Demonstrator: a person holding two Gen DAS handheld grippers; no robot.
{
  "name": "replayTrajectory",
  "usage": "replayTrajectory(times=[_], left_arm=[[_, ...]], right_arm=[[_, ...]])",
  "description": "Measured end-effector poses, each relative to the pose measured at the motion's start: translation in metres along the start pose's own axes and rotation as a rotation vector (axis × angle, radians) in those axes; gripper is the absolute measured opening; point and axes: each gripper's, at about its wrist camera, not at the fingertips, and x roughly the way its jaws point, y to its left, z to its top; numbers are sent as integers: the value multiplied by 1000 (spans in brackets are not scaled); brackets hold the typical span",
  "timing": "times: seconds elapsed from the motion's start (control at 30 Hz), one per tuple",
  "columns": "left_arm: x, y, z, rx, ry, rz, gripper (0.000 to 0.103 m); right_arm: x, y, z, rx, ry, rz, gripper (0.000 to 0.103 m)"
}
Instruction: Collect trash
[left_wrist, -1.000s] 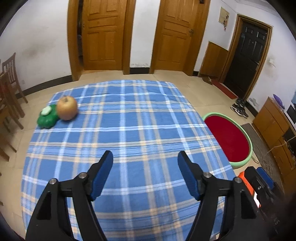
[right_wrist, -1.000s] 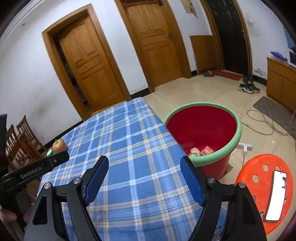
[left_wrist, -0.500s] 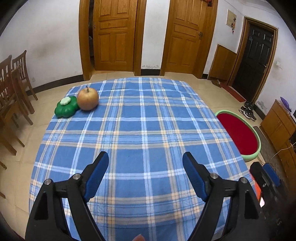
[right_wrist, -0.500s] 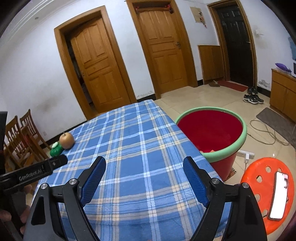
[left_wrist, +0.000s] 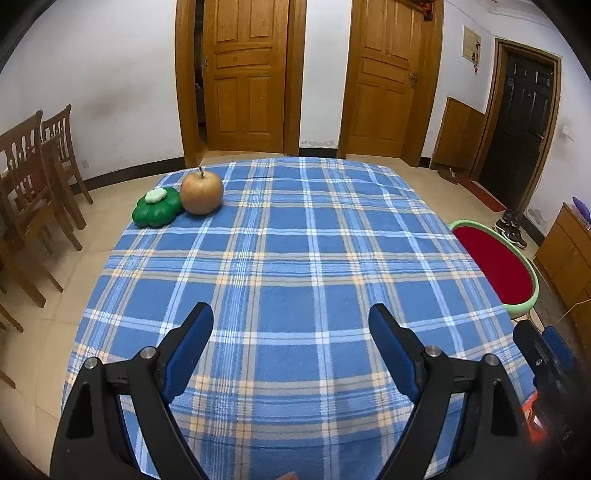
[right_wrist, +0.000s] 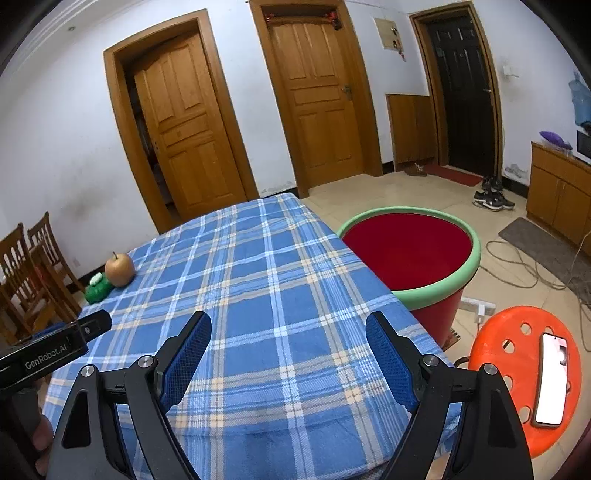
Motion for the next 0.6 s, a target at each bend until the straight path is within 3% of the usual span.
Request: replayTrajectory(times=[0.6], left_arm=[[11,3,-13,2,38,4,85]], right_arm=[[12,0,-15,-3,51,6,86]])
